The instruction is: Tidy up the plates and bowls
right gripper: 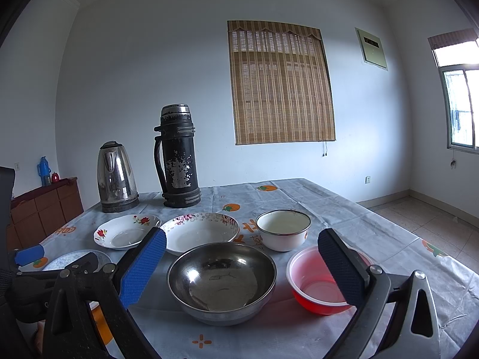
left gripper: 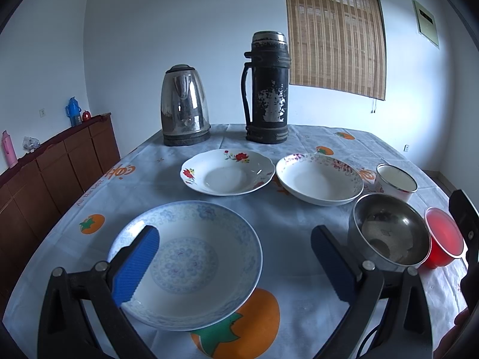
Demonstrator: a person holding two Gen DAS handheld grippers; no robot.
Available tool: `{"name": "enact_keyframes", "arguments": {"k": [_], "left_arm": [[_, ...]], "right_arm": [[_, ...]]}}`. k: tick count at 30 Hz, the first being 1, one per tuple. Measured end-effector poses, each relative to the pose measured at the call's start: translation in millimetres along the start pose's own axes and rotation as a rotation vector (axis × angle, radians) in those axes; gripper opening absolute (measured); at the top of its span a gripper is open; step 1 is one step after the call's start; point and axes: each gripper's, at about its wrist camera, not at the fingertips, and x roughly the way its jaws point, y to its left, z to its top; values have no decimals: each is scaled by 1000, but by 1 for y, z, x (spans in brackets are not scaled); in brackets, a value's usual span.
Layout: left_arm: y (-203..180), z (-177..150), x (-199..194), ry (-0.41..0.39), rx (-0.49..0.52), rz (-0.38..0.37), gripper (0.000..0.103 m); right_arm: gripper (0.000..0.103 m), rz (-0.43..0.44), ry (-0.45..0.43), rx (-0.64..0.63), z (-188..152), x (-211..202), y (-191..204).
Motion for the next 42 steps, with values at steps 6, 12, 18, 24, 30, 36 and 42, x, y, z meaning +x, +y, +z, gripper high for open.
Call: {"name": "enact_keyframes", "arguments": {"k": [6,12,18,24,30,36,42], "left_arm": [[0,0,1,1,-1,-1,103],[1,0,0,1,-1,0,103],[1,0,0,4,-2,-1,103],[4,1,2,14,1,10,103],[4,-1,5,31,13,19,103],[-2,-5,4,22,42,16,103],[-6,-9,7,46,46,-11,103]], "right_arm": [[102,0,1,-1,0,0,0],[102,4,-1,-1,0,-1,1],[102,11,0,-2,0,-2,1],[102,8,3,4,0,-1,1],[102,4,27,13,-1,3,-1],[102,1,41,27,-1,4,-5],[102,4,52,41,-1,6,-12]]}}
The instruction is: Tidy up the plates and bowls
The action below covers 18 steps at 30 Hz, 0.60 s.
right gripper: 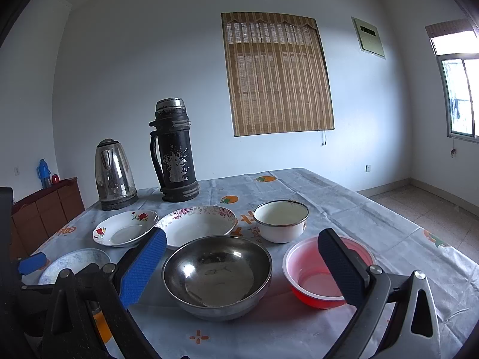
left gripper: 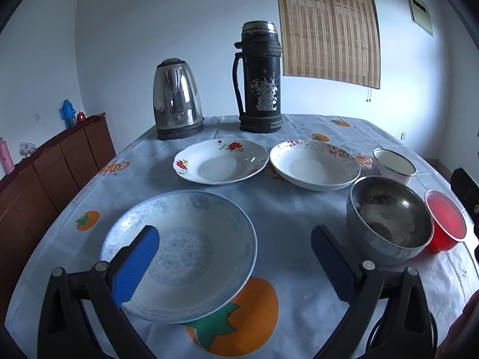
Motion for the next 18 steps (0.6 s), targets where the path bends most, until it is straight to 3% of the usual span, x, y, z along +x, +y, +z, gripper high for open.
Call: {"name": "enact_keyframes", "arguments": {"k": [9,15,17,18], "left_arm": [[-20,-7,-3,-9,78,-15,103],[-22,-8,-7,2,75,-45,103],[-19,-7,-8,3,69,-40,103],[-16,-5,-8,9,68,-43,103]], "right_arm": [[102,-9,36,70,-2,6,-17],[102,-22,32,33,-4,7,-11],[99,-20,34,18,-6,6,-8],[93,-14,36,13,-6,6,-6]]}}
